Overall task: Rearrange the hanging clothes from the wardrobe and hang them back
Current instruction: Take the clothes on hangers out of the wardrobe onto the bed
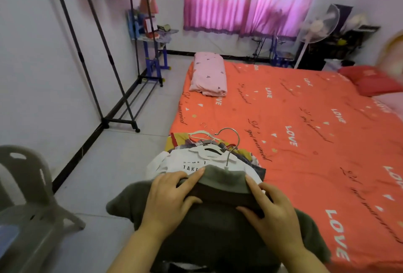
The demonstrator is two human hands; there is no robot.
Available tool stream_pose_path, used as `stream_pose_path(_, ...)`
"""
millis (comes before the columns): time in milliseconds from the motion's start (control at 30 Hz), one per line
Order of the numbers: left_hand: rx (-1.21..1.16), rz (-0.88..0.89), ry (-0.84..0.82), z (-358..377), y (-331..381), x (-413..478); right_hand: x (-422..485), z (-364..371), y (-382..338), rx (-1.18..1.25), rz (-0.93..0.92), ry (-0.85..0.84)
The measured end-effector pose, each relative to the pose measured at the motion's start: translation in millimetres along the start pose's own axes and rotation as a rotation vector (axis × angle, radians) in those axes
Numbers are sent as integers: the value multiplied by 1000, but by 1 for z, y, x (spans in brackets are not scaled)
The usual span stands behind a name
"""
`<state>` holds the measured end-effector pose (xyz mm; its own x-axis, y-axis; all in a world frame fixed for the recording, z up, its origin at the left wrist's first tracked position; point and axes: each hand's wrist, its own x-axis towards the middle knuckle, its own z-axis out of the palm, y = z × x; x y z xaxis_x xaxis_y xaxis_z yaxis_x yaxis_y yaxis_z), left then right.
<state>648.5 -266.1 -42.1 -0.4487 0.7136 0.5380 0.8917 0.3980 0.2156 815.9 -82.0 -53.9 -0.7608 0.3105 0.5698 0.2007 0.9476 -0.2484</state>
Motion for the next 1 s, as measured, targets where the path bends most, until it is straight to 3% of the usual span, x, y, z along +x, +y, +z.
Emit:
stream_pose_path(433,40,-54,-180,94,-74,120,110,98,83,58,88,-129)
stream_pose_path(700,32,-178,-288,199,-122,197,181,191,167,102,177,-294)
stream_pose_path(800,120,-366,-468,239,-137,209,200,233,188,51,240,-374)
stream_pose_path(867,157,-486,-596,270,-150,205,206,264,204,23,347,-544)
stream_pose_path(1000,145,-564,-766,305,-156,184,192,306,221,39,367,-762)
